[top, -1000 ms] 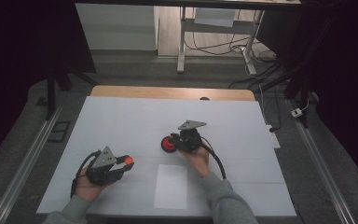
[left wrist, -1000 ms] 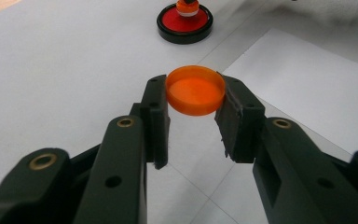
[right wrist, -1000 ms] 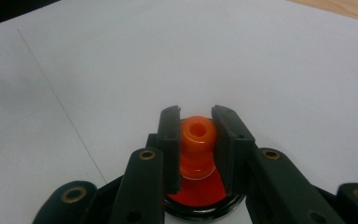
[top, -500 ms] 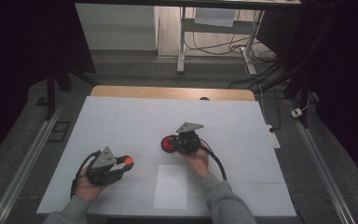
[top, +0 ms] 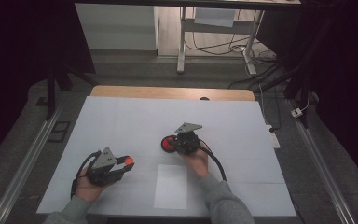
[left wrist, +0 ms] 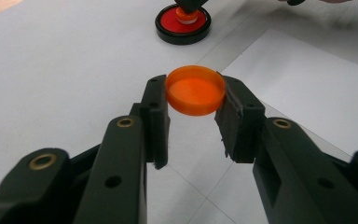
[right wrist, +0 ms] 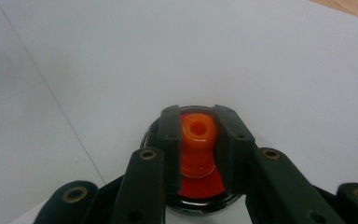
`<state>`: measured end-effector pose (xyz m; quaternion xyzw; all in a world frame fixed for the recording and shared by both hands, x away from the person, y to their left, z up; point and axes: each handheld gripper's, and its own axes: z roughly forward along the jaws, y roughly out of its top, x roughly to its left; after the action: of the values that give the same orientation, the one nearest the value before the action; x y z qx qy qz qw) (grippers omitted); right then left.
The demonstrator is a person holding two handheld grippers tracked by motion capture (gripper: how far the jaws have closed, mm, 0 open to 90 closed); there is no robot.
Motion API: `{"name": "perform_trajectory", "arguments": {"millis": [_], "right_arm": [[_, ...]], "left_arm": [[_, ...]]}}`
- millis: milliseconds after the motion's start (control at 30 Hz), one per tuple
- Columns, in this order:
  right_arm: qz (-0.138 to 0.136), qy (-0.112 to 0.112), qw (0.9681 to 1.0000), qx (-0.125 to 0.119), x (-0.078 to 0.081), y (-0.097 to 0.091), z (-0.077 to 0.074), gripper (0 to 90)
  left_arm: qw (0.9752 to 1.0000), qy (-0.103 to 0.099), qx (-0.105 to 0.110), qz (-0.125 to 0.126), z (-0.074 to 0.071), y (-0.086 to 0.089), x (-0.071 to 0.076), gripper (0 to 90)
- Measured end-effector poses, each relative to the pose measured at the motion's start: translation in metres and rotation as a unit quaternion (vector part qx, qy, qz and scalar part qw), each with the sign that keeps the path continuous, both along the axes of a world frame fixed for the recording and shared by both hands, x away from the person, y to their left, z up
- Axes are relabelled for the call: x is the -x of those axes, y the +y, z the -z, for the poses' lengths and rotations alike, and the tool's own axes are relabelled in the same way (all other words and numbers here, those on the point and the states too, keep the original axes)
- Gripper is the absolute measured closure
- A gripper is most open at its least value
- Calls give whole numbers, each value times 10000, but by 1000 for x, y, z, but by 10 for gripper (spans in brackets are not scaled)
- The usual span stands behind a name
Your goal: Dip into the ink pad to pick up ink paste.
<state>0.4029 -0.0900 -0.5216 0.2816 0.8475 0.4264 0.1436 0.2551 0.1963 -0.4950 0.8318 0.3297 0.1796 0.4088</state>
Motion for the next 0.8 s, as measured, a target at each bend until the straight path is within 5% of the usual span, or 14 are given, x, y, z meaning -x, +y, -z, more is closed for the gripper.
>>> {"name": "perform_trajectory", "arguments": {"millis": [800], "right_arm": [[-31, 14, 10000, -67, -1, 0, 1, 728]], "left_arm": [[10000, -4, -9, -9, 0, 0, 0, 648]]}}
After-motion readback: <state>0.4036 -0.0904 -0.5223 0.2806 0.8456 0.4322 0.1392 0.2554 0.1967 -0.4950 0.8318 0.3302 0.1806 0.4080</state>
